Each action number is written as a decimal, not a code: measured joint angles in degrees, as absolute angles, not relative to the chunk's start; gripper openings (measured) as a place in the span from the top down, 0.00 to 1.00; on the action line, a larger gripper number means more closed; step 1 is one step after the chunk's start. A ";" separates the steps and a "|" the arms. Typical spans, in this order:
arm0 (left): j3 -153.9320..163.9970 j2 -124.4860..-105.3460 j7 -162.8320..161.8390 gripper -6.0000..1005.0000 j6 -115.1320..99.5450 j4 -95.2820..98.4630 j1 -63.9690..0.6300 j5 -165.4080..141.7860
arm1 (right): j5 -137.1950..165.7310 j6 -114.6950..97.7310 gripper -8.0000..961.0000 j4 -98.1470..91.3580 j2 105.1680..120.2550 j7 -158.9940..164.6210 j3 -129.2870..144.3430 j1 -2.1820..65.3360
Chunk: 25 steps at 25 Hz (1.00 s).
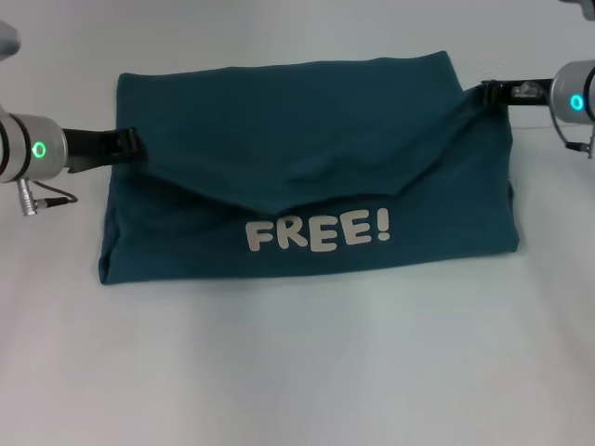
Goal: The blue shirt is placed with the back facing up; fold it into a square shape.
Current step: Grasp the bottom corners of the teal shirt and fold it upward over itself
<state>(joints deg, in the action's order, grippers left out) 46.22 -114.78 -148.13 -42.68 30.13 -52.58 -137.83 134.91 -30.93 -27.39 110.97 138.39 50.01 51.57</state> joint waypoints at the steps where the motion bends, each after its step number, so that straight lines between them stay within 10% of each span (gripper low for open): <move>1: 46.01 -114.78 -148.30 0.93 -42.47 30.16 -52.33 -137.78 | 135.54 -30.90 0.92 -27.38 110.77 139.21 49.89 51.67; 16: 45.19 -117.44 -151.53 0.42 -47.97 41.47 -43.89 -132.36 | 132.19 -46.52 0.33 -33.99 108.83 138.11 43.41 47.64; 25: 44.46 -117.61 -148.94 0.40 -58.87 46.08 -32.56 -120.10 | 110.21 -69.41 0.19 -38.90 109.60 131.06 36.44 31.48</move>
